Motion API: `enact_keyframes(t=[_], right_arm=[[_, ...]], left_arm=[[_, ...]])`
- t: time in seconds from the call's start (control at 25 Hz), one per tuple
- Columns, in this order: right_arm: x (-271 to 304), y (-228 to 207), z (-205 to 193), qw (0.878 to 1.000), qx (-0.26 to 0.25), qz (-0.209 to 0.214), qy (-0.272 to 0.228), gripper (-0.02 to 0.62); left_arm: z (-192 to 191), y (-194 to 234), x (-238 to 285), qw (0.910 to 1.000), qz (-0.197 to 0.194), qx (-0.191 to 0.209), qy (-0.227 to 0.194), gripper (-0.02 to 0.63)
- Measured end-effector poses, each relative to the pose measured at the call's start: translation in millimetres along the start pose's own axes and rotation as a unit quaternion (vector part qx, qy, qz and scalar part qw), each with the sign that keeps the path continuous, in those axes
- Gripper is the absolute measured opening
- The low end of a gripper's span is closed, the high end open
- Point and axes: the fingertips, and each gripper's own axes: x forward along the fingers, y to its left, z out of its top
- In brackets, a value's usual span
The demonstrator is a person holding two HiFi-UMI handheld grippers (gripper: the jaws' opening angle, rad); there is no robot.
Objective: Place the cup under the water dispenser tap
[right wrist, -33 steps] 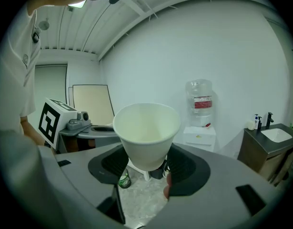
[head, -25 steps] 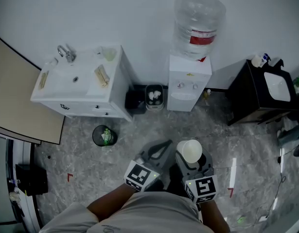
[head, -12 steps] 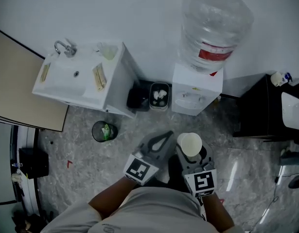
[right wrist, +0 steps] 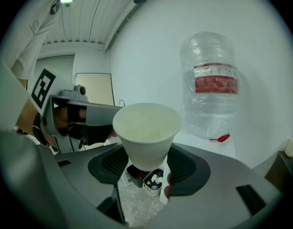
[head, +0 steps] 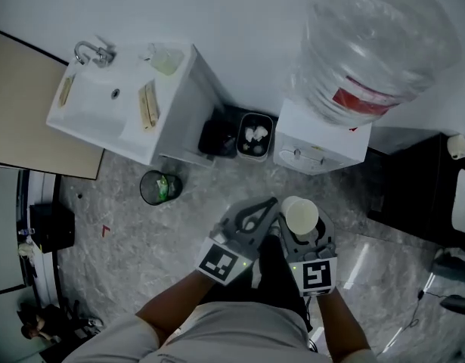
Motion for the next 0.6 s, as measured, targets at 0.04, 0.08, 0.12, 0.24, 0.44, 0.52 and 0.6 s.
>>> enact_keyframes(t=[0.04, 0.08, 0.12, 0.24, 0.44, 0.52, 0.6], right_arm=[[11, -3, -9, 1.000, -0.003, -0.001, 0.005, 0.259], [22, -6, -18, 1.000, -0.004, -0.004, 0.009, 0.261], [33, -10, -29, 1.000, -0.004, -0.007, 0.012, 0.261], [68, -23, -65, 1.000, 0.006, -0.022, 0.020, 0.259], [125, -37, -148, 0.997, 0.036, -0.048, 0.043, 0.260], [149, -43, -188, 0.996, 0.035, -0.054, 0.056, 0.261], [173, -51, -231, 0.995, 0.036, -0.062, 0.071, 0.261]], left_arm=[[-7, 7, 5, 1.0000, 0.000, -0.006, -0.001, 0.006], [-14, 13, 9, 0.9999, -0.001, -0.011, 0.000, 0.006], [-24, 20, 14, 0.9999, -0.002, -0.015, 0.002, 0.006], [-55, 39, 32, 0.9997, -0.009, -0.018, 0.009, 0.006], [-112, 66, 61, 0.9982, -0.039, 0.026, 0.038, 0.006], [-137, 77, 70, 0.9976, -0.044, 0.032, 0.042, 0.006], [-162, 90, 78, 0.9976, -0.044, 0.031, 0.044, 0.006]])
